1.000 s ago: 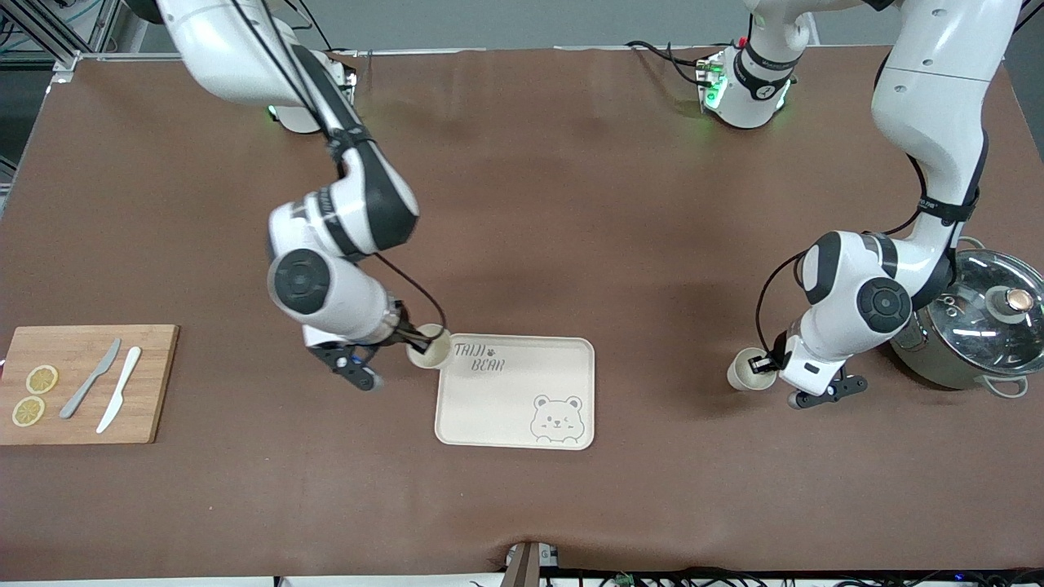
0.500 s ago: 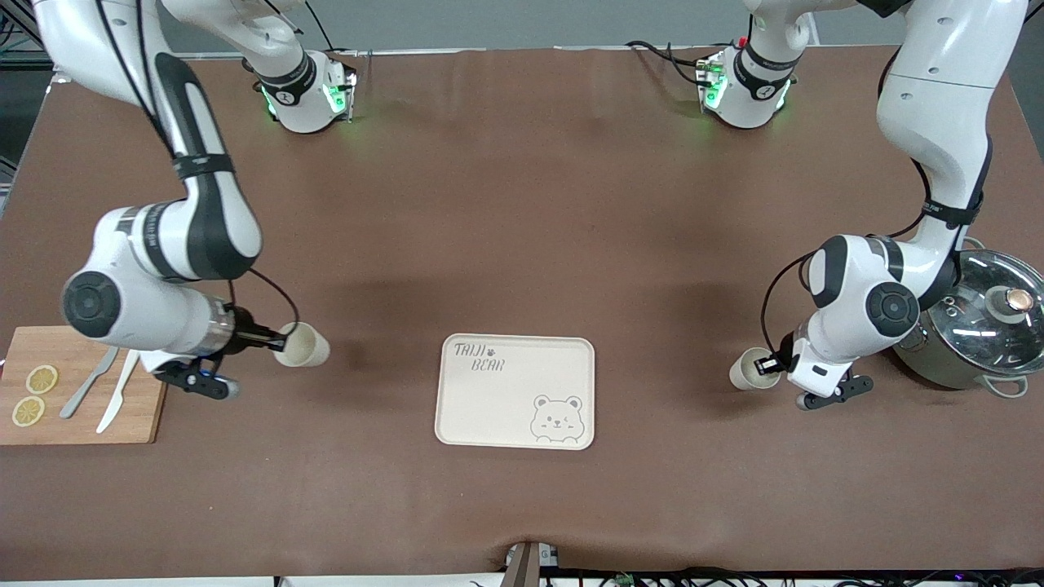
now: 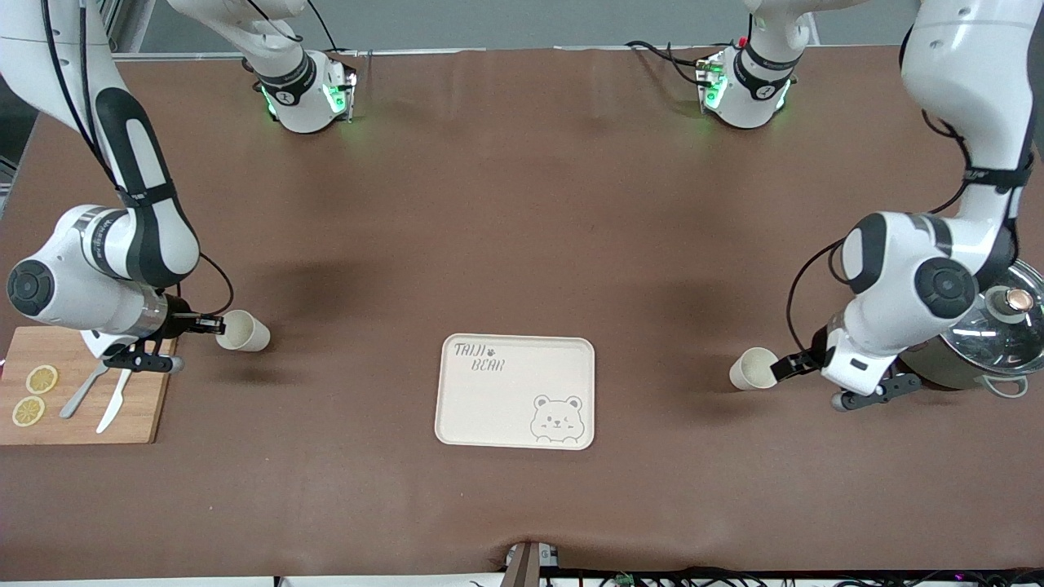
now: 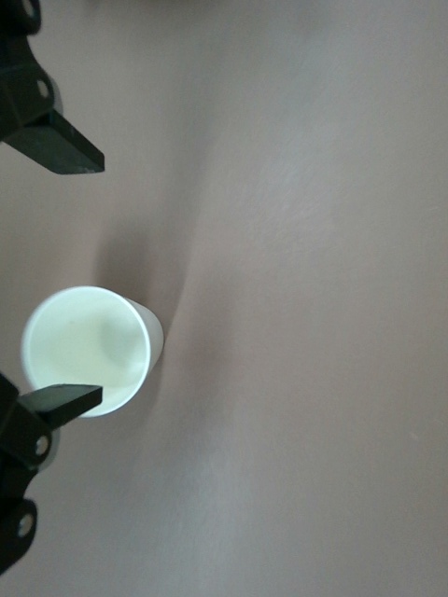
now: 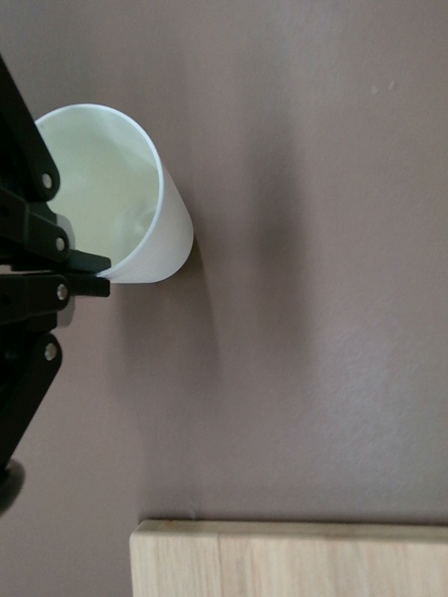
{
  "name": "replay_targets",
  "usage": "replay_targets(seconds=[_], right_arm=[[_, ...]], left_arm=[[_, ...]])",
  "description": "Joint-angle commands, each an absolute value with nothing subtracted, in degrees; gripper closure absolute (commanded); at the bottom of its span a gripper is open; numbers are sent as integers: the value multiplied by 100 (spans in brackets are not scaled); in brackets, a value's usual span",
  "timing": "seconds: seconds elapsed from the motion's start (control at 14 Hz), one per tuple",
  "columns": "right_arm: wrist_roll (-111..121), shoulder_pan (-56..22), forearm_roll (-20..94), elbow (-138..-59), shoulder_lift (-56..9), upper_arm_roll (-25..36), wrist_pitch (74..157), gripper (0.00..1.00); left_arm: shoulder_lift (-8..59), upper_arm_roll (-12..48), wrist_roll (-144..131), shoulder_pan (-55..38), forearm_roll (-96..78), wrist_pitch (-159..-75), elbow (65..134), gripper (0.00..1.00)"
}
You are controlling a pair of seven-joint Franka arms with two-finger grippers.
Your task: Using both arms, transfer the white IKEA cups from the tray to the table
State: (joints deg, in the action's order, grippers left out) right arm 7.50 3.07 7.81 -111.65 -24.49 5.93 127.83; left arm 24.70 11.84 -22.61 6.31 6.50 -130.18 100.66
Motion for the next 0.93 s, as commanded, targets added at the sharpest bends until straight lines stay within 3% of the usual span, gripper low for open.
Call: replay_targets(seconds=[0.0, 0.07, 0.14, 0.21, 0.43, 0.86], right_arm=[[808, 413, 703, -11320, -2267, 466, 12867, 100], [800, 439, 703, -11312, -2294, 466, 12911, 100], [800, 518, 703, -11277, -2364, 457, 12911, 58], [791, 562, 712, -11250, -2399, 448, 12902, 1], [739, 519, 729, -11049, -2347, 448, 12623, 0], [817, 414, 695, -8759, -2347, 396, 11166, 0]], left_arm=[[2206, 1239, -2048, 686, 562, -12246, 9679, 0], [2189, 1231, -2030, 686, 597, -12000, 9511, 0], [2136, 1239, -1978, 712, 606, -11753, 9344, 0], [2040, 1239, -1925, 729, 606, -11499, 9204, 0], [1583, 1213, -1863, 729, 606, -11014, 9158, 0], [994, 1142, -1662, 747, 624, -10443, 8956, 0]])
